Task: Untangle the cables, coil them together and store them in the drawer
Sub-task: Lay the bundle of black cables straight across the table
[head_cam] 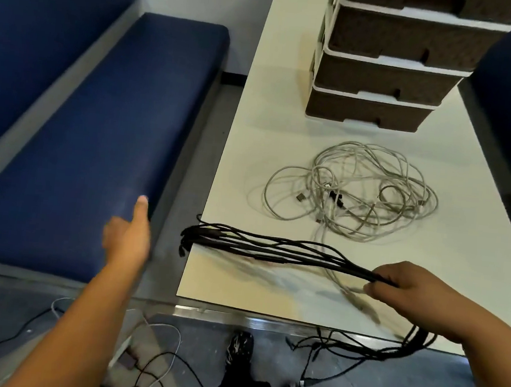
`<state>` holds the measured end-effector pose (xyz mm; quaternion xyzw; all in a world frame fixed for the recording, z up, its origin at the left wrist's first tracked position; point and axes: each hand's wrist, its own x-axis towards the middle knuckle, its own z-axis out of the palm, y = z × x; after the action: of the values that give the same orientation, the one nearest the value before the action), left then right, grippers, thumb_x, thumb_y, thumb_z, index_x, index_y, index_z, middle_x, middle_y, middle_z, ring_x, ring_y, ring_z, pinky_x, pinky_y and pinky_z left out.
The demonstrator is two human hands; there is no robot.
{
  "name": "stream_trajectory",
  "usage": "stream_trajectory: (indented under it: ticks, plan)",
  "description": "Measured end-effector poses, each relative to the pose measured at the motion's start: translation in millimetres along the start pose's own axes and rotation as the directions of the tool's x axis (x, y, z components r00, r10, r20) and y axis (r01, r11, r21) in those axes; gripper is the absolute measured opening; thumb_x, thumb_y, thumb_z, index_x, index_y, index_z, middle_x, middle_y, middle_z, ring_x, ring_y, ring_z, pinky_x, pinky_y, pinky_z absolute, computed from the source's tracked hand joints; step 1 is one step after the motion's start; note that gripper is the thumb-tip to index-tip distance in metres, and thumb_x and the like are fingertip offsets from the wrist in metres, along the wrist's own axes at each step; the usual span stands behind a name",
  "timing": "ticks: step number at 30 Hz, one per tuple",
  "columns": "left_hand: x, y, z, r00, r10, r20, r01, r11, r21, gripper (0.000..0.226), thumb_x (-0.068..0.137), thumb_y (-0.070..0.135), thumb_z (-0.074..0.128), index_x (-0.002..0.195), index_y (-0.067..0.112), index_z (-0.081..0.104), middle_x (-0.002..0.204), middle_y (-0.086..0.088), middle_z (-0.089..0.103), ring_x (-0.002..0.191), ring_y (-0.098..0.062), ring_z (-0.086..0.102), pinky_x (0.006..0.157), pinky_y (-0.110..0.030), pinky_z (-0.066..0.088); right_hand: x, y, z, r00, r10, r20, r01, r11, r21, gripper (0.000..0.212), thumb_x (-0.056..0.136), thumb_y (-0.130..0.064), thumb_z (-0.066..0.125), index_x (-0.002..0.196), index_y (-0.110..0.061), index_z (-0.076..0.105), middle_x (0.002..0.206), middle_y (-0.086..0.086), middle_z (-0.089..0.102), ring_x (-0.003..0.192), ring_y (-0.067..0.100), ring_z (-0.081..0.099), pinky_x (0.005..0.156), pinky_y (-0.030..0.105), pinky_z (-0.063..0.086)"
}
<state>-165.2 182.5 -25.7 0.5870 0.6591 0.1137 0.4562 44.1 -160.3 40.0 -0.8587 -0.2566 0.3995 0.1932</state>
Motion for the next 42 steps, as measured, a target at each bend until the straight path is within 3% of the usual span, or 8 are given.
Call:
stream_trajectory:
  ticks: [4,7,9,16,33,36,39,42]
  plan:
    - [-82,40,16,0.582,0.782,0.224,-0.803,0.595,0.011,0.058,0.095,0.029,0.057,0.148,0.019,0.037,0.151,0.003,0.037,0.137,-0.012,0.031,0.115,-0.025,0.023,0,-7,1,0.999,-0.044,0.023,0.045,0.997,-0.062,0.036,0.089,-0.023,0.061,0.056,-0.021,0.048,0.047,-0.009,0.04,0.044,0.006,0.033,0.051,0.026,0.029]
    - [-126,63,60,0.061,0.9,0.432,-0.989,0.114,-0.097,0.038,0.092,0.014,0.052,0.129,0.019,0.059,0.13,0.004,0.059,0.121,-0.011,0.048,0.105,-0.021,0.034,-2,-11,3,0.996,-0.082,0.038,0.086,0.99,-0.113,0.028,0.088,-0.024,0.059,0.061,-0.018,0.054,0.049,-0.009,0.046,0.045,0.004,0.04,0.05,0.024,0.031]
    - [-132,86,93,-0.035,0.85,0.525,-0.99,0.042,-0.134,0.027,0.091,0.009,0.058,0.114,0.017,0.07,0.113,0.0,0.066,0.107,-0.019,0.056,0.093,-0.031,0.042,-5,-11,5,0.993,-0.107,0.056,0.113,0.985,-0.129,0.025,0.087,-0.026,0.058,0.066,-0.014,0.058,0.054,-0.005,0.049,0.048,0.004,0.041,0.051,0.025,0.032]
    - [-108,102,176,-0.015,0.33,0.944,-0.998,-0.066,0.008,0.04,0.072,0.022,0.084,0.11,0.022,0.072,0.107,0.001,0.057,0.101,-0.016,0.052,0.079,-0.025,0.037,-6,-7,6,0.981,-0.156,0.113,0.171,0.976,-0.136,0.029,0.089,-0.029,0.055,0.066,-0.012,0.053,0.059,0.002,0.046,0.054,0.015,0.042,0.053,0.03,0.031]
    - [-83,107,208,0.213,0.745,0.632,-0.975,0.123,0.184,0.021,0.083,0.025,0.074,0.102,0.014,0.072,0.106,-0.005,0.062,0.103,-0.029,0.055,0.086,-0.042,0.047,-5,1,3,0.985,-0.11,0.133,0.122,0.989,-0.085,0.028,0.091,-0.028,0.052,0.068,-0.012,0.05,0.061,0.0,0.046,0.058,0.016,0.042,0.057,0.03,0.033]
    - [-114,109,176,0.255,0.678,0.69,-0.934,0.358,-0.007,0.022,0.093,0.041,0.061,0.102,0.022,0.068,0.104,0.008,0.062,0.1,-0.017,0.058,0.085,-0.03,0.045,-2,1,4,0.989,-0.096,0.114,0.105,0.992,-0.074,0.027,0.09,-0.029,0.053,0.069,-0.011,0.052,0.061,0.0,0.046,0.058,0.015,0.042,0.057,0.03,0.032]
    - [-154,103,133,0.088,0.279,0.956,-0.807,0.583,-0.096,0.039,0.082,0.061,0.058,0.105,0.03,0.066,0.105,0.016,0.067,0.102,-0.002,0.062,0.09,-0.021,0.047,3,0,2,0.991,-0.095,0.092,0.1,0.994,-0.046,0.03,0.089,-0.031,0.056,0.066,-0.012,0.054,0.06,0.0,0.046,0.058,0.015,0.043,0.057,0.031,0.031]
    - [-154,89,124,-0.017,0.106,0.994,-0.969,0.242,-0.043,0.033,0.086,0.059,0.06,0.103,0.031,0.056,0.094,0.013,0.063,0.084,0.001,0.057,0.073,-0.02,0.045,5,1,1,0.99,-0.095,0.103,0.099,0.994,-0.041,0.03,0.086,-0.03,0.058,0.059,-0.019,0.05,0.058,-0.001,0.045,0.055,0.014,0.042,0.055,0.03,0.031]
